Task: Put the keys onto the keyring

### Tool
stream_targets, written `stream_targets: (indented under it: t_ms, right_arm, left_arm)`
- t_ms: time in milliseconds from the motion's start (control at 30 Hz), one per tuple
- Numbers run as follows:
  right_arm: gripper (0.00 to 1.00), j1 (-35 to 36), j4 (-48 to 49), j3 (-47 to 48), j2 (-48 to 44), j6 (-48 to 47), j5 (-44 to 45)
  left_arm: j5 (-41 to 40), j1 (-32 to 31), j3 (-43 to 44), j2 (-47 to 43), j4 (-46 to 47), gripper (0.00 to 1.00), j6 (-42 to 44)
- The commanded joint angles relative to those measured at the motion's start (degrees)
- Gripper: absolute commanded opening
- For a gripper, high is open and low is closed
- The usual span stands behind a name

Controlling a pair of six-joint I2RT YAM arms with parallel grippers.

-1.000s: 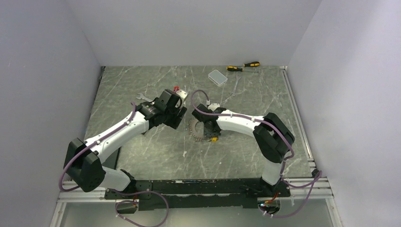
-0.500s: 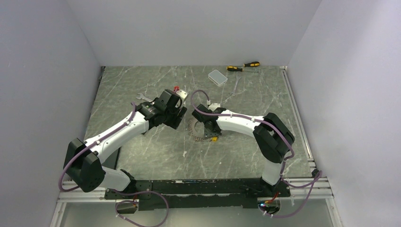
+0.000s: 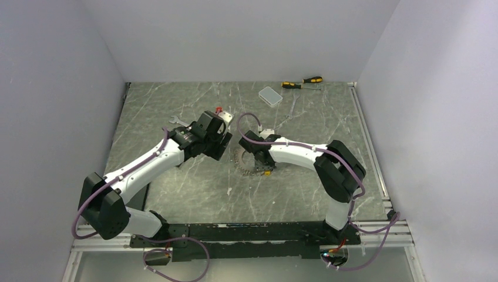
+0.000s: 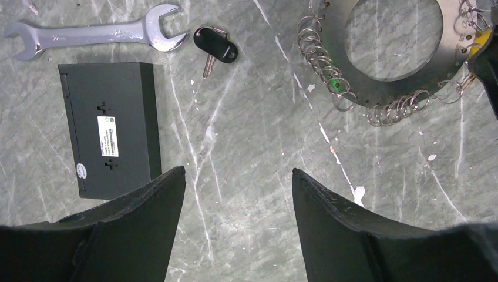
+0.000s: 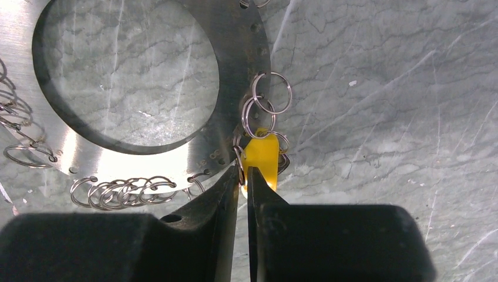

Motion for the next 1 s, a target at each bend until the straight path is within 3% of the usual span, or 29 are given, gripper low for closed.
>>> stream_targets:
  t_ms: [0,133,433,633,967]
  right_arm:
    - [0.13,0.13,0.02,-0.27,-1.95,0.2,1.36]
    - [0.0,0.22,0.6,-0.65,-2.84,0.2,1.91]
    - [0.0,0.31,3.27,-1.97,-9.44,-7.99,3.98]
    - [0.0,0.31,10.28,-7.96,-20.55,-19.75,6.87]
    - [0.0,0.4,23.7,-15.1,-36.62,-37.38,3.46]
  left_arm:
    - [-0.73,-0.46,0.55,-1.94,0.07,0.71,0.38]
    - [-0.8,-0.55,0.4,-1.92,0.07,0.71,0.38]
    - [-0.87,-0.63,0.46,-2.3,0.45,0.71,0.51]
    - [-0.71,-0.61,-0.12,-4.69,1.41,0.71,0.59]
    - [2.08,-0.63,-0.17,-9.82,2.87,0.72,-0.05]
